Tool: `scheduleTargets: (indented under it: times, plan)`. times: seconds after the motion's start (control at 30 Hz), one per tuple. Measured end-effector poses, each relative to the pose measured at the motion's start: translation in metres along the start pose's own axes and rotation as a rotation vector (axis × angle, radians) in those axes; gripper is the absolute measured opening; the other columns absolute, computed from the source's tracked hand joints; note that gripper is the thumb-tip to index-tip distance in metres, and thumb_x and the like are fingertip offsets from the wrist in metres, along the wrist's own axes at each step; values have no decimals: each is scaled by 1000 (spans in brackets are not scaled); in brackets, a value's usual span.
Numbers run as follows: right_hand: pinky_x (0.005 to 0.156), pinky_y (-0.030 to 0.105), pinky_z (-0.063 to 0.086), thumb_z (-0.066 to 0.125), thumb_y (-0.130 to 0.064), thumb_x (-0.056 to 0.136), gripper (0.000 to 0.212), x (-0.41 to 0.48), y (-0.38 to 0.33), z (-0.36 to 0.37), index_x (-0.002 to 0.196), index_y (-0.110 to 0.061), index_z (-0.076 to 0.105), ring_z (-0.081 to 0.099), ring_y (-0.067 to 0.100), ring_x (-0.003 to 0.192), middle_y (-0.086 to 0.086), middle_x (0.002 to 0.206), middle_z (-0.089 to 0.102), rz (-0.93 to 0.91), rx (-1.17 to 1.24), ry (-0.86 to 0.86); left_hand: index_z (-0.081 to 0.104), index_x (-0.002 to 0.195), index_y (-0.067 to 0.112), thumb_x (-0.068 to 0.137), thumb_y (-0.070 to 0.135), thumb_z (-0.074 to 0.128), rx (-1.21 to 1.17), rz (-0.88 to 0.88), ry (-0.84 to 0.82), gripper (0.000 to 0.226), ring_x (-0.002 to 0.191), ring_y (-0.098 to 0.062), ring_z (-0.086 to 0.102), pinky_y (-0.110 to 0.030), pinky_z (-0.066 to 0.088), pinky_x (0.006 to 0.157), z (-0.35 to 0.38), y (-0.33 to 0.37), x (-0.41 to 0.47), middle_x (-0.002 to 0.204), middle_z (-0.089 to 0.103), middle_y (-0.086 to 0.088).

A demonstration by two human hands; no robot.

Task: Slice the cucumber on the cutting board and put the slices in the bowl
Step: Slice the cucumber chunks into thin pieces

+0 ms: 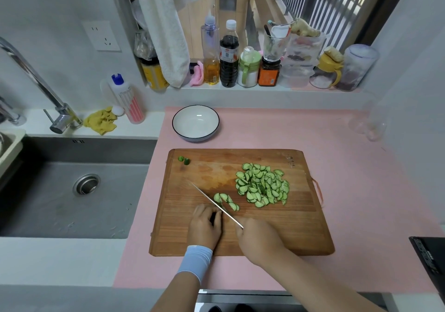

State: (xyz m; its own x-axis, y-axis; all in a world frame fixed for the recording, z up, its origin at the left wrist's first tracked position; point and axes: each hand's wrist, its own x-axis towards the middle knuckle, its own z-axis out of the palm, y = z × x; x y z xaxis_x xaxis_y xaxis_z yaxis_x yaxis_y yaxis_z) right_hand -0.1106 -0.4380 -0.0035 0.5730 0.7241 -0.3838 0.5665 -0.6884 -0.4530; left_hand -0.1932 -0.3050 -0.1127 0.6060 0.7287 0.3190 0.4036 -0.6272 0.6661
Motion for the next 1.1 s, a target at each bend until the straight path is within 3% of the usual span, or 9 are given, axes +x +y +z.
scheduleTargets:
  times: [0.1, 0.33, 0.5, 0.7, 0.83, 1.0, 1.1]
  plan:
    - [71, 33, 47, 42, -26, 100, 22, 3, -6, 3, 109, -27, 63, 65, 30, 92, 5, 95, 70, -8, -14, 17, 63, 72, 10, 74, 1, 77, 1, -22, -18, 17, 80, -14, 51, -13, 36, 75, 0, -1, -2, 79, 58, 1]
    - [77, 33, 48, 41, -30, 102, 37, 2, -2, 7, 134, -34, 57, 65, 29, 100, 5, 107, 71, -17, -36, 41, 63, 73, 8, 74, -2, 76, 7, 1, -18, 16, 80, -18, 54, -17, 41, 75, 1, -3, -3, 81, 59, -3]
    - [65, 32, 44, 40, -31, 102, 28, -16, 15, 8, 116, -29, 64, 63, 24, 80, 0, 90, 69, -34, -11, 75, 69, 84, 8, 77, 1, 73, -1, -6, -32, 11, 85, -20, 59, -22, 46, 81, 3, -6, -4, 88, 63, -2]
    - [62, 30, 44, 41, -30, 102, 30, -30, 32, 3, 123, -33, 62, 54, 15, 66, -8, 75, 61, -48, -17, 73, 67, 80, 8, 76, 0, 74, 7, 5, -29, 11, 82, -19, 58, -20, 45, 78, 1, -4, -3, 85, 62, -1]
    - [59, 31, 43, 41, -29, 101, 25, -24, 26, 2, 106, -26, 65, 60, 18, 69, -3, 77, 66, -31, -13, 54, 66, 76, 9, 74, -2, 76, -3, 8, -10, 15, 79, -17, 56, -19, 44, 75, 0, -3, -2, 81, 61, -2]
    - [61, 29, 38, 43, -25, 100, 19, -7, 12, -1, 89, -26, 58, 55, 22, 71, -7, 68, 52, -24, -31, 18, 65, 74, 10, 73, -2, 77, -6, 1, -4, 16, 77, -16, 56, -18, 43, 72, 0, -2, -3, 79, 60, 0]
    - [65, 29, 38, 42, -25, 100, 22, 2, 1, 0, 103, -27, 64, 57, 26, 77, -4, 73, 54, -39, -50, 10, 65, 74, 9, 73, -1, 78, 3, 7, -7, 16, 77, -17, 55, -18, 43, 72, 0, -3, -4, 78, 59, -1]
